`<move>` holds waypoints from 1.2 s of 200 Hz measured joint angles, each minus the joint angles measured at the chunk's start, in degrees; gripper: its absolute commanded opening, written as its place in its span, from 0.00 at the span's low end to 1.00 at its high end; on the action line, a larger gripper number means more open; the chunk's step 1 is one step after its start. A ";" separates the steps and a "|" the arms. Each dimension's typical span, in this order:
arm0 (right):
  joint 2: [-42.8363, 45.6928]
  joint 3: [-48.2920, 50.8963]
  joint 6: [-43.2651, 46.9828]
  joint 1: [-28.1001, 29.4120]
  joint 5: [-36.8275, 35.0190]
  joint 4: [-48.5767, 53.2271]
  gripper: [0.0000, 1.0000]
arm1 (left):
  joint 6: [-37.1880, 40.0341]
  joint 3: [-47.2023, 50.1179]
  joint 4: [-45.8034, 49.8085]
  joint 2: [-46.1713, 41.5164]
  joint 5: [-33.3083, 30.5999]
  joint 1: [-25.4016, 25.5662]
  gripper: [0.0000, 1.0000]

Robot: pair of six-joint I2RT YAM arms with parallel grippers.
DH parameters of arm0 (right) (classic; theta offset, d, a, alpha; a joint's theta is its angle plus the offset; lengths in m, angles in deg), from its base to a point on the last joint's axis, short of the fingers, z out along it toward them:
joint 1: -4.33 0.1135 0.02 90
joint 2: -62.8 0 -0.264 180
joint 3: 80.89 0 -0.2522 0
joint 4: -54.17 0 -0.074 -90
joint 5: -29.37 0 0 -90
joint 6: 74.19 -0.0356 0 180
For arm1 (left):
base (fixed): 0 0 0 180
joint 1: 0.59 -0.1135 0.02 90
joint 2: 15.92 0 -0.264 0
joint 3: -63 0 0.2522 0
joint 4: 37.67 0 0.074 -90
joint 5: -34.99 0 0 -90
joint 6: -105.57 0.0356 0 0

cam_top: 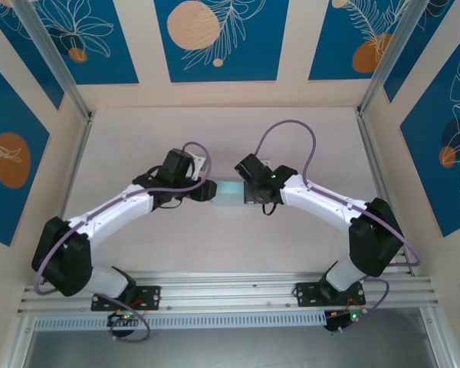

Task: Fold the paper box

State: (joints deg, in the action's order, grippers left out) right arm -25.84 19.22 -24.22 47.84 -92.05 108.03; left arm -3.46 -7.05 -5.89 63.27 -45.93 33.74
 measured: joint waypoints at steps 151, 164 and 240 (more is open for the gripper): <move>-1.03 -1.44 -0.02 1.36 -1.42 2.21 0.00 | 1.14 -5.01 -6.05 9.55 -2.80 0.00 0.62; -1.33 -1.81 -0.02 1.40 -1.51 2.51 0.00 | 0.92 -4.24 -7.08 9.53 -2.80 0.00 0.62; -2.84 -3.21 -0.02 1.40 -2.49 3.06 0.00 | -5.29 6.73 -26.38 8.61 -2.64 0.00 0.53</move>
State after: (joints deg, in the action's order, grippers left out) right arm -28.68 16.01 -24.24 49.24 -94.54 111.09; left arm -8.75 -0.32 -32.27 71.89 -48.58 33.74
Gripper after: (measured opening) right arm 0.057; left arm 0.538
